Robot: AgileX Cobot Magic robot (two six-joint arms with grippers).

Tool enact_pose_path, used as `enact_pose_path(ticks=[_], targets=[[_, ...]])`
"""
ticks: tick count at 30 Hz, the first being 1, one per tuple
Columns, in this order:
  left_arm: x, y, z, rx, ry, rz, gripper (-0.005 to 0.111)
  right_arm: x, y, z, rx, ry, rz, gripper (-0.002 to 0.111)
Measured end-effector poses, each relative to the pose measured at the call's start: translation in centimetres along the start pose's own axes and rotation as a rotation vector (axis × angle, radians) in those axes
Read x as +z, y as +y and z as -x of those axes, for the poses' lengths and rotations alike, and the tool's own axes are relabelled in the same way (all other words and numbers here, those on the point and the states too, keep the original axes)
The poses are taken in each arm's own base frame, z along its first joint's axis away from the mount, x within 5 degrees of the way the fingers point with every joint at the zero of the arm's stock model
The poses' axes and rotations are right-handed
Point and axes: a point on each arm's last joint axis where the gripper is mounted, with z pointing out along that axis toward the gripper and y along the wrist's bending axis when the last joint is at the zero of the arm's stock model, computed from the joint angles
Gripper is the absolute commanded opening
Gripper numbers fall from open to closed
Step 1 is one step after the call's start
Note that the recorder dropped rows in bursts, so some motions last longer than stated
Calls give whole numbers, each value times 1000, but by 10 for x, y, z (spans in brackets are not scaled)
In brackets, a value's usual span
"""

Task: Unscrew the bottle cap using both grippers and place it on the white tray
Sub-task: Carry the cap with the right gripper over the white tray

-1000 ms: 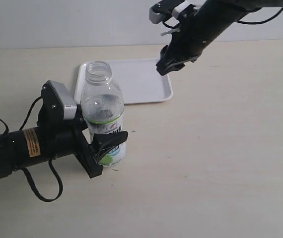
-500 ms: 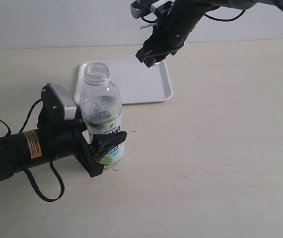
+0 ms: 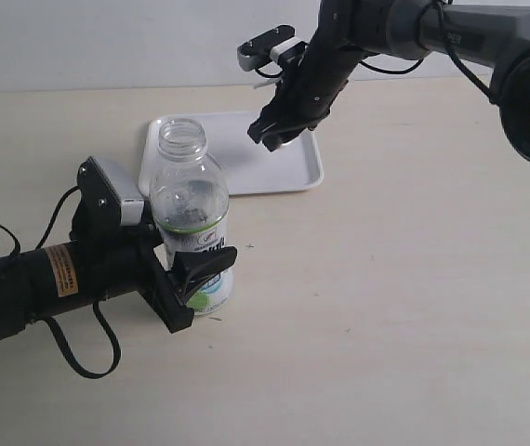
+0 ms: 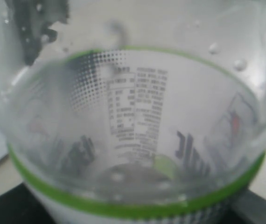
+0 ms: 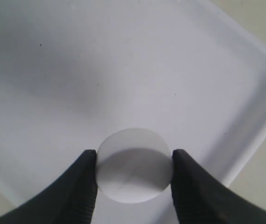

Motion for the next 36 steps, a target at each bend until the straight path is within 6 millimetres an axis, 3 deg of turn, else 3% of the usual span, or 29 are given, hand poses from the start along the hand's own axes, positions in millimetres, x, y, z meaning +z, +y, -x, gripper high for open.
enact_pose_path(ticks=[13,19,32,36], targets=[[0,0,0,0,0,0,0,30,-2,-11,13,29,5,0],[0,0,0,0,0,0,0,32,-2,-11,13,21,0,2],[0,0,0,0,0,0,0,33,-2,-11,14,19,-1,67],[0,0,0,0,0,0,0,33,-3,-11,14,16,-2,81]])
